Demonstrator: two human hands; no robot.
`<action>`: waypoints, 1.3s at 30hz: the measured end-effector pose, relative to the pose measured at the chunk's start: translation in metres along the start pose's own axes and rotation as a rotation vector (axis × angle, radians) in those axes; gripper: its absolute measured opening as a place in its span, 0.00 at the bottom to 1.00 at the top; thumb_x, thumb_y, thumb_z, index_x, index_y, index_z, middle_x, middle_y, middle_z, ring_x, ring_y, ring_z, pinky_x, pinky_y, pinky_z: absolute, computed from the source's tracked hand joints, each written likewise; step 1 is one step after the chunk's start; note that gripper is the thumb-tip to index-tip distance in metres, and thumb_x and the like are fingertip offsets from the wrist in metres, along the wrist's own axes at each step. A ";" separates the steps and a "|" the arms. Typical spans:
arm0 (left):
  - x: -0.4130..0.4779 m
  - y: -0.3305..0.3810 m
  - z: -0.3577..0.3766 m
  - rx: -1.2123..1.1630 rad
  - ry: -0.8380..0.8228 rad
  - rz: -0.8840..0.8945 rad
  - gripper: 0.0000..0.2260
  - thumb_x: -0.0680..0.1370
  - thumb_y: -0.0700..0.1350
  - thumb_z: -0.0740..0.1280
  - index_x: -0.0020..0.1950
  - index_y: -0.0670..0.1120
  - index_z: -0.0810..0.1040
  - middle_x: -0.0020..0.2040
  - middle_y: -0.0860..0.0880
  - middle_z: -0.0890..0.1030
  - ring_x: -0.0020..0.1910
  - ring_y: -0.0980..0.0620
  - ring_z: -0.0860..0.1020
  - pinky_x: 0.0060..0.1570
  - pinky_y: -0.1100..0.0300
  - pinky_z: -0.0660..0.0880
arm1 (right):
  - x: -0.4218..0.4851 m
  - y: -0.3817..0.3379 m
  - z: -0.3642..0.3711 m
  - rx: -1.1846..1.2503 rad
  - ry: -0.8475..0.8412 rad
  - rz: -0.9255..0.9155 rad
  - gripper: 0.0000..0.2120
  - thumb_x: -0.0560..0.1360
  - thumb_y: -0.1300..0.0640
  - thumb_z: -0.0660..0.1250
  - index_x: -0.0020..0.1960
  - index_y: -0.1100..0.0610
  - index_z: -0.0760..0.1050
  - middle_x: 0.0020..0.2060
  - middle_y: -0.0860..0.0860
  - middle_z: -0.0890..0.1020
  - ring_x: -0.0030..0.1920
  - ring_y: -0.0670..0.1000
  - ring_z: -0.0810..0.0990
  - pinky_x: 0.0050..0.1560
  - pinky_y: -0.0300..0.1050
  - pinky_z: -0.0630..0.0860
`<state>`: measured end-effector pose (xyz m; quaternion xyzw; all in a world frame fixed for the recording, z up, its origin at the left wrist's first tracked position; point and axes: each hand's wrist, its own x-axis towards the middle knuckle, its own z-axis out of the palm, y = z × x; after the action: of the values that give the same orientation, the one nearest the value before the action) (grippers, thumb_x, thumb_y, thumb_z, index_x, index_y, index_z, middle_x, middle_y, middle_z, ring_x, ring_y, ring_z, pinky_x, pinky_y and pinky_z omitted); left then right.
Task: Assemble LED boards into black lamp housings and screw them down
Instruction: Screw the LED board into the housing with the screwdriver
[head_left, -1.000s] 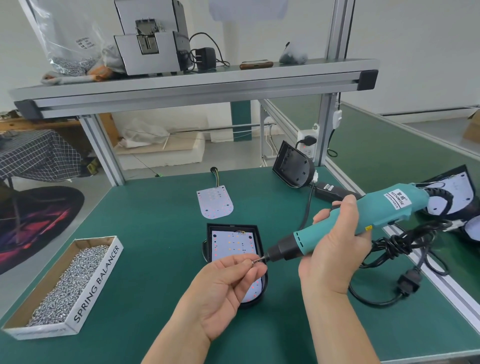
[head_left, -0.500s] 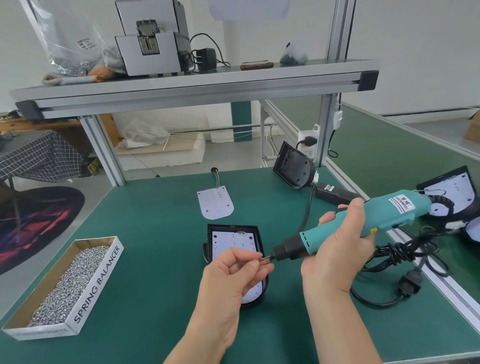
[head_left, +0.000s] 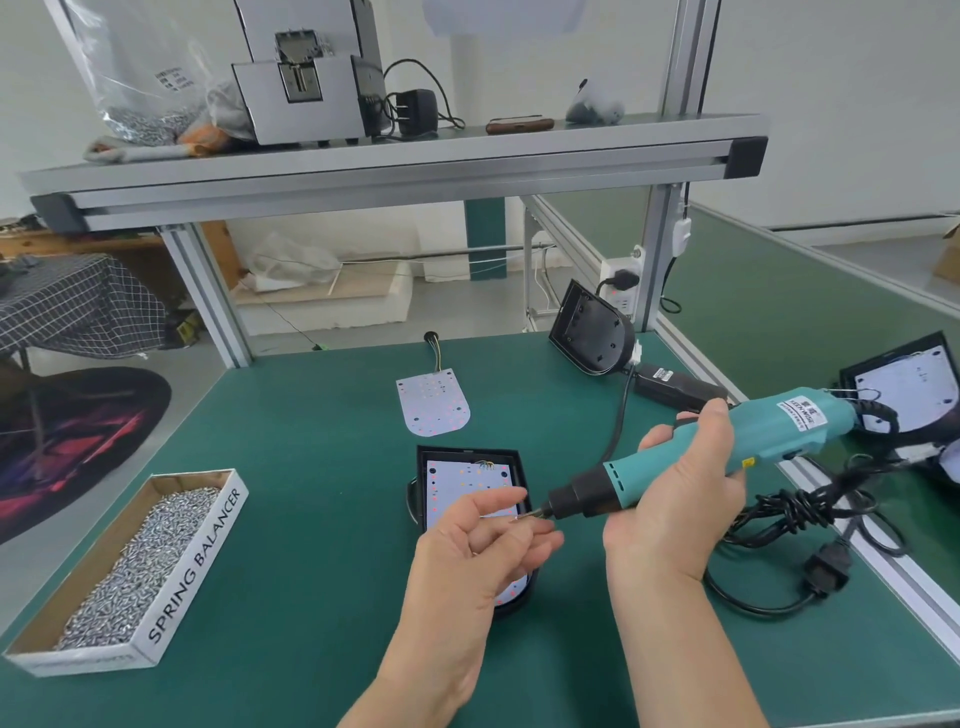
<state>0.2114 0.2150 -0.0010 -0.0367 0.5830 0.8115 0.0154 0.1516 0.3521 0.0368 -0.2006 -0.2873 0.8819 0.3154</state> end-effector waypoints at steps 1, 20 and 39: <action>0.000 0.000 -0.001 0.033 -0.013 -0.011 0.11 0.80 0.32 0.65 0.59 0.44 0.79 0.49 0.41 0.87 0.50 0.44 0.86 0.48 0.64 0.80 | -0.001 -0.002 0.002 -0.046 -0.008 -0.012 0.10 0.80 0.48 0.67 0.43 0.50 0.70 0.25 0.39 0.76 0.29 0.43 0.74 0.31 0.36 0.71; 0.058 0.015 -0.065 0.641 0.231 -0.367 0.25 0.60 0.66 0.72 0.32 0.47 0.66 0.25 0.54 0.67 0.24 0.52 0.62 0.29 0.58 0.56 | -0.025 0.044 0.009 -0.470 -0.398 -0.397 0.14 0.72 0.42 0.68 0.38 0.52 0.71 0.27 0.50 0.76 0.29 0.51 0.74 0.34 0.38 0.72; 0.066 0.005 -0.065 0.696 0.205 -0.381 0.28 0.60 0.54 0.71 0.53 0.37 0.83 0.52 0.41 0.86 0.56 0.40 0.83 0.60 0.44 0.77 | -0.029 0.075 0.009 -0.565 -0.517 -0.434 0.16 0.73 0.44 0.69 0.39 0.55 0.71 0.27 0.50 0.75 0.29 0.55 0.75 0.31 0.44 0.74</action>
<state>0.1479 0.1507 -0.0225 -0.2176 0.8039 0.5407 0.1187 0.1345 0.2817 0.0010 0.0133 -0.6222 0.7032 0.3437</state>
